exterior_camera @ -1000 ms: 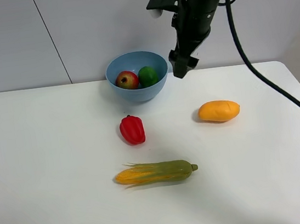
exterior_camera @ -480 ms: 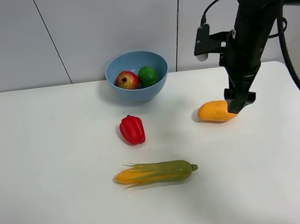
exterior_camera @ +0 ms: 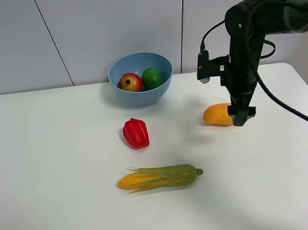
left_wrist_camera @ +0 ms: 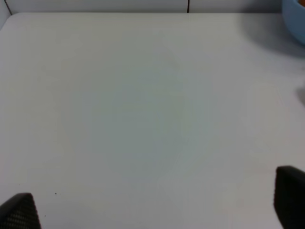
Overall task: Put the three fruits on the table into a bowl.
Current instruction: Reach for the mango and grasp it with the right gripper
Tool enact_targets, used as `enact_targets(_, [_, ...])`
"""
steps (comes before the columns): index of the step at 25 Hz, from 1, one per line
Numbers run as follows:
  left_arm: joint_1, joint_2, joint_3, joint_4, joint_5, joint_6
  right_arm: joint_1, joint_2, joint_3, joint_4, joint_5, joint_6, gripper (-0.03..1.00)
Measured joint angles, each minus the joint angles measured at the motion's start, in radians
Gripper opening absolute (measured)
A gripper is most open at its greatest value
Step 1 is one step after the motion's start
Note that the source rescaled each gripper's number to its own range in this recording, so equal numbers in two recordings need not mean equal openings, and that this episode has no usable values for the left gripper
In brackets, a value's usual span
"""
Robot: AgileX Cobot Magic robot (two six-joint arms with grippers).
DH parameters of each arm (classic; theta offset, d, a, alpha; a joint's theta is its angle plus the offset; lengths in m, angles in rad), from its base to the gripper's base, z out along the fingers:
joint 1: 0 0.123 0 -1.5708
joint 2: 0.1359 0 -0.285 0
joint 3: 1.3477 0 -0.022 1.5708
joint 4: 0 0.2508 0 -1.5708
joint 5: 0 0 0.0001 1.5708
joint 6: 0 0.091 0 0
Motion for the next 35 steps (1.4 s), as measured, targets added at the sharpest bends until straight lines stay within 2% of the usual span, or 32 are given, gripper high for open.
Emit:
enact_targets(5, [0.0, 0.0, 0.0, 0.0, 0.0, 0.0, 0.0, 0.046, 0.0, -0.012, -0.138, -0.007, 0.99])
enact_targets(8, [0.0, 0.0, 0.0, 0.0, 0.0, 0.0, 0.0, 0.069, 0.0, -0.013, -0.183, -0.009, 0.99])
enact_targets(20, [0.0, 0.0, 0.0, 0.0, 0.0, 0.0, -0.039, 0.165, 0.002, -0.01, -0.242, -0.015, 0.99])
enact_targets(29, [0.0, 0.0, 0.0, 0.0, 0.0, 0.0, -0.039, 0.227, 0.002, 0.03, -0.309, -0.015, 0.99])
enact_targets(30, [0.0, 0.0, 0.0, 0.0, 0.0, 0.0, -0.039, 0.229, 0.002, 0.031, -0.312, -0.015, 0.93])
enact_targets(31, [0.0, 0.0, 0.0, 0.0, 0.0, 0.0, -0.039, 0.233, 0.002, 0.032, -0.312, -0.015, 0.81])
enact_targets(33, [0.0, 0.0, 0.0, 0.0, 0.0, 0.0, -0.039, 0.237, 0.002, 0.037, -0.31, -0.015, 0.41])
enact_targets(34, [0.0, 0.0, 0.0, 0.0, 0.0, 0.0, -0.039, 0.238, 0.002, 0.039, -0.309, -0.015, 0.09])
enact_targets(35, [0.0, 0.0, 0.0, 0.0, 0.0, 0.0, -0.039, 0.24, 0.002, 0.043, -0.306, -0.015, 0.01])
